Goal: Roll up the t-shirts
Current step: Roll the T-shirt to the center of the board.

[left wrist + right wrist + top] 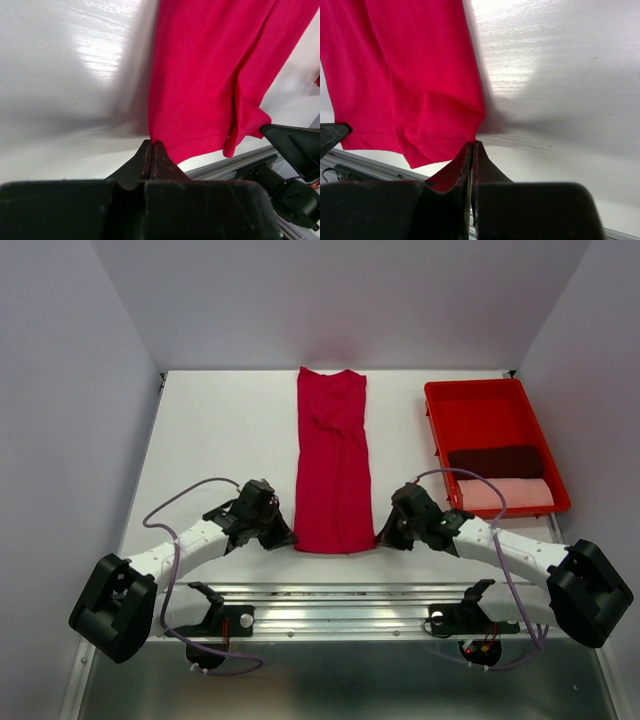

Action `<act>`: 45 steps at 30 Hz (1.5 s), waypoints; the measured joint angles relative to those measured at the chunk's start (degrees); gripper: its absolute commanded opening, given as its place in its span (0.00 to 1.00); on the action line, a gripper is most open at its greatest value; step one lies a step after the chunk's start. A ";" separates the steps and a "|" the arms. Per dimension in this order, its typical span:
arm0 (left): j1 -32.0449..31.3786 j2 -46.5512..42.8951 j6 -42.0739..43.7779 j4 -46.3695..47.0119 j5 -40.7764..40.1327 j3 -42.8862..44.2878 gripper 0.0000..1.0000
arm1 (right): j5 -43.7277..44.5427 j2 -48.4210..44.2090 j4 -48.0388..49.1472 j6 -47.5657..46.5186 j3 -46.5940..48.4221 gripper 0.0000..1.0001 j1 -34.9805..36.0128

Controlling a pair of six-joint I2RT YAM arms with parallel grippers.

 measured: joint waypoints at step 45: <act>4.74 13.40 -3.23 -4.09 -5.95 14.69 0.00 | 10.71 14.60 -1.60 -5.95 16.44 0.01 -0.48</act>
